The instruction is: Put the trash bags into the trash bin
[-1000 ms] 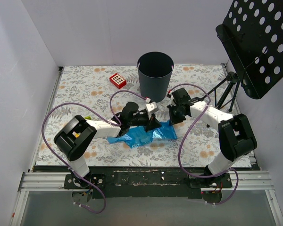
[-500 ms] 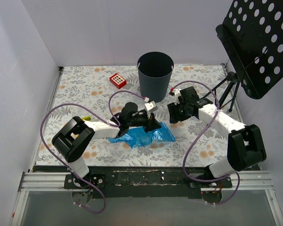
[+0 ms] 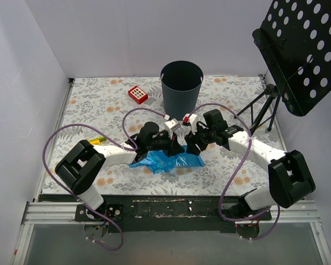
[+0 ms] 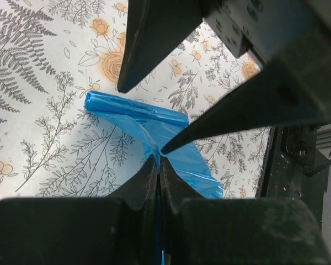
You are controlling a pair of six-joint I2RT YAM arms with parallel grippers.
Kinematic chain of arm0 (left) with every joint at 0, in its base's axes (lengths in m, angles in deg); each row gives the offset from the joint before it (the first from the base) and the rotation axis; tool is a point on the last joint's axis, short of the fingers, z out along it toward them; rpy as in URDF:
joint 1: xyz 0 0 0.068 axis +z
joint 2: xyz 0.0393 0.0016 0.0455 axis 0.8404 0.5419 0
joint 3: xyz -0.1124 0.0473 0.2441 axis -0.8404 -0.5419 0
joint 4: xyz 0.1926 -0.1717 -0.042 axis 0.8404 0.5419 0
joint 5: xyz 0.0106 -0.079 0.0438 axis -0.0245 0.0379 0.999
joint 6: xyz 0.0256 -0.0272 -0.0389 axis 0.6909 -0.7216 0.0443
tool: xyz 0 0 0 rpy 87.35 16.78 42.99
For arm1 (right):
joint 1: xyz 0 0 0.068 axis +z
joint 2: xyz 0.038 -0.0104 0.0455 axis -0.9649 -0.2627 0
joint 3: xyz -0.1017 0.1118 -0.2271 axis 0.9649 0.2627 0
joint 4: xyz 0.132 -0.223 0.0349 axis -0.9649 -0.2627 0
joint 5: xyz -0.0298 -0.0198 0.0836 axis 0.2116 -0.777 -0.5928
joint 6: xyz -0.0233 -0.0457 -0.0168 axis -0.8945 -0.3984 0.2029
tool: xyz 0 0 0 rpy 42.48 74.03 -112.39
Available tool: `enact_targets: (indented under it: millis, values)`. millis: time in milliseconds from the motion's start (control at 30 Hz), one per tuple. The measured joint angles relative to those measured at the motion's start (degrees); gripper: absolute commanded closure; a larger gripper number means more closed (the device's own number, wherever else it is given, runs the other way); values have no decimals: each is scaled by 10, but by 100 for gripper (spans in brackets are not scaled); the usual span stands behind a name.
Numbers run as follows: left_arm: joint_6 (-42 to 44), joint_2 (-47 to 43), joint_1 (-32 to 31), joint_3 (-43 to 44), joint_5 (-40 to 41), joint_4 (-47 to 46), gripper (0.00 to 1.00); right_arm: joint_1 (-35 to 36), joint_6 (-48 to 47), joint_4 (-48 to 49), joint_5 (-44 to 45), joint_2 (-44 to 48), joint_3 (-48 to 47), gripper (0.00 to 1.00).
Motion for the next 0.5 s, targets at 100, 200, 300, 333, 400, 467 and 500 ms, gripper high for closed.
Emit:
enact_targets:
  millis: [100,200,300,333,400,467,500]
  values:
    - [-6,-5,3,-1,9,12,100,14,-16,20,-12,-10,9,36]
    - [-14,-6,9,-1,23,24,100,22,-20,42,-12,-24,9,36]
    - [-21,-7,16,-1,30,36,100,26,-10,67,-8,-38,10,37]
    - [-24,-7,18,-1,33,39,100,27,-7,75,-7,-42,10,37]
    - [-31,-7,22,-1,40,44,100,32,-4,91,-5,-47,14,37]
    - [-36,-7,25,-1,46,48,100,36,-4,97,-6,-50,17,37]
    - [-38,-7,27,-1,48,50,100,39,-4,99,-7,-52,17,37]
